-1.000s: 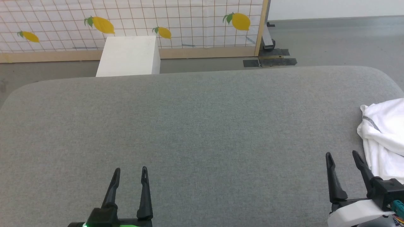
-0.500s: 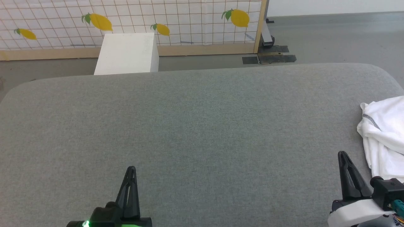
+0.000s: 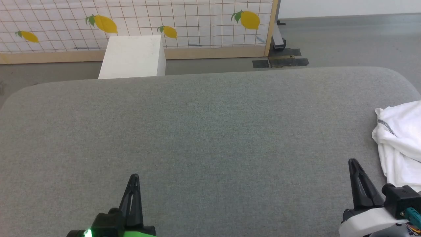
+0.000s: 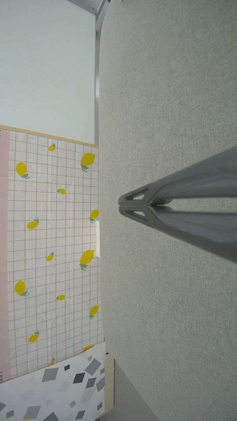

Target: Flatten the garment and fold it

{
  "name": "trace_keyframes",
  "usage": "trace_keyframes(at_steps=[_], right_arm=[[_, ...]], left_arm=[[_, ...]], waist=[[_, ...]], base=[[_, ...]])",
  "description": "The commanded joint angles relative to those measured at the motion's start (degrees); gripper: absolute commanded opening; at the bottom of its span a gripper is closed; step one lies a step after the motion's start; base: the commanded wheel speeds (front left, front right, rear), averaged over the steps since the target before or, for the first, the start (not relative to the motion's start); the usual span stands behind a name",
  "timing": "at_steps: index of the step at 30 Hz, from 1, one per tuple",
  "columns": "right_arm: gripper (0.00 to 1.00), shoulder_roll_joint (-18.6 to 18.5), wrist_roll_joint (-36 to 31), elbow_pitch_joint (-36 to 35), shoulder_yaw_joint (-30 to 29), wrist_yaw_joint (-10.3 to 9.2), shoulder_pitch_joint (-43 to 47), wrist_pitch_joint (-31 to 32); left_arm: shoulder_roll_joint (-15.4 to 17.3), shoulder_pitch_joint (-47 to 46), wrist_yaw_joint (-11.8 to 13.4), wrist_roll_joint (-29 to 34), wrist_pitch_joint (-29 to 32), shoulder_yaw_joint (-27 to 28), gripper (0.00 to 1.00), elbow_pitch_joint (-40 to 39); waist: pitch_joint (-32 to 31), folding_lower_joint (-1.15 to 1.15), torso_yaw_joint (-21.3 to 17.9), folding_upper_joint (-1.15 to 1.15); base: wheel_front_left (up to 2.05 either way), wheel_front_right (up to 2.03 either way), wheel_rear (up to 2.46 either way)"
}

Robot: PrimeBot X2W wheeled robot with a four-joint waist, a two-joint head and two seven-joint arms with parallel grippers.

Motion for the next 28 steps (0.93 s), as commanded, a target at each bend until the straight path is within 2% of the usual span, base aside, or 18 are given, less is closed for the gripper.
trace_keyframes(at_steps=[1,28], right_arm=[[0.00,0.0,-0.4,0.2,0.2,-0.01,-1.0,0.3],[0.00,0.0,-0.9,0.8,1.7,-0.04,-2.5,1.7]], left_arm=[[-0.1,-1.3,-0.5,0.5,0.3,0.3,0.00,0.2],[-0.4,-3.9,-2.0,1.7,3.5,2.3,0.00,1.8]], waist=[[0.0,0.00,0.0,0.00],[-0.4,0.00,0.1,0.00]], base=[[0.00,0.00,0.00],[0.00,0.00,0.00]])
